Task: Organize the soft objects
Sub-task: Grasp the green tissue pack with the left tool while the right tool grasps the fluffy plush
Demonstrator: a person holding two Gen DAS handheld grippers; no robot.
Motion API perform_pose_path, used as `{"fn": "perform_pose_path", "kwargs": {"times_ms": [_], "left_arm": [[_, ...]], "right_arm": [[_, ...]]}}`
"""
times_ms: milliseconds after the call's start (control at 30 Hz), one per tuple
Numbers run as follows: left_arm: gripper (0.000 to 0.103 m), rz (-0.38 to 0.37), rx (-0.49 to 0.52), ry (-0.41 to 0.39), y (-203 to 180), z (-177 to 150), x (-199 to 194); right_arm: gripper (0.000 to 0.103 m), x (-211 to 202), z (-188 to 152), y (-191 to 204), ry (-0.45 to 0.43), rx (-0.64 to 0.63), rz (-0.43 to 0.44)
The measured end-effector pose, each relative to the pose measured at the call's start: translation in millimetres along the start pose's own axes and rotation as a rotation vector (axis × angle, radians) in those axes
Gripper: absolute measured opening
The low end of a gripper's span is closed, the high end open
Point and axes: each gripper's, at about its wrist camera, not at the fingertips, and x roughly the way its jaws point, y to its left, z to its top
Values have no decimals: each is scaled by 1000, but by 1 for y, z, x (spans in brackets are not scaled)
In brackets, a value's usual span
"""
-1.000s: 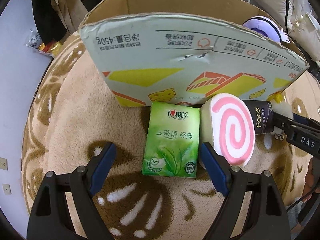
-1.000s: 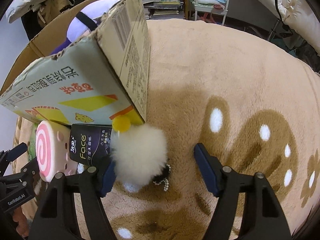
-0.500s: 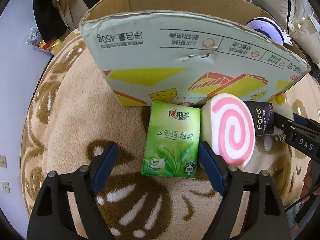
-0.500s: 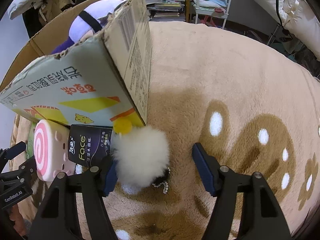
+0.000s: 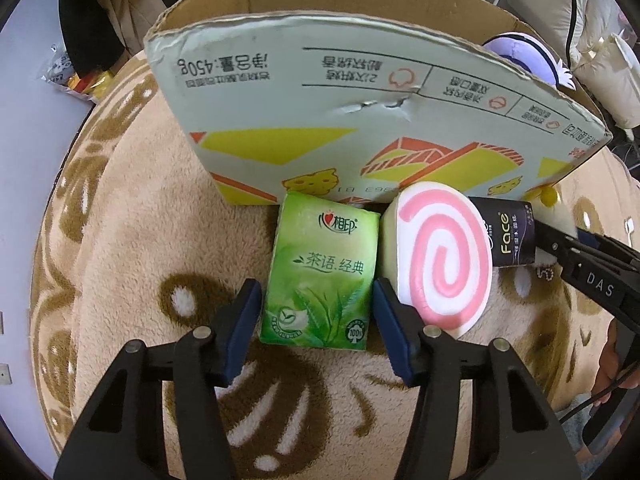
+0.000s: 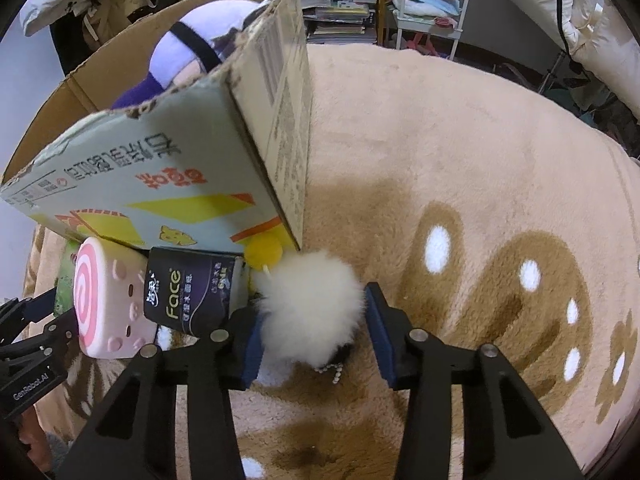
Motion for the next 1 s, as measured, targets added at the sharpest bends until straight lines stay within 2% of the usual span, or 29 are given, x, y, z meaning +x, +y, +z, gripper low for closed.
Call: {"fn": "perform_pose_path", "kwargs": {"times_ms": [33, 67, 167, 600, 900, 1000], "left_arm": [[56, -2, -1, 1, 0, 0, 0], [56, -3, -2, 1, -3, -1, 0], [55, -11, -7, 1, -4, -2, 0], [54, 1, -43, 1, 21, -2, -3], [53, 28, -82, -54, 23, -8, -25], [53, 36, -95, -82, 22, -14, -36]], "right_arm": [[40, 3, -2, 2, 16, 3, 16], [40, 6, -3, 3, 30, 2, 20], [39, 4, -3, 8, 20, -29, -4], [38, -12, -2, 3, -12, -11, 20], [37, -28, -8, -2, -27, 23, 36], [38, -39, -10, 1, -57, 17, 56]]}}
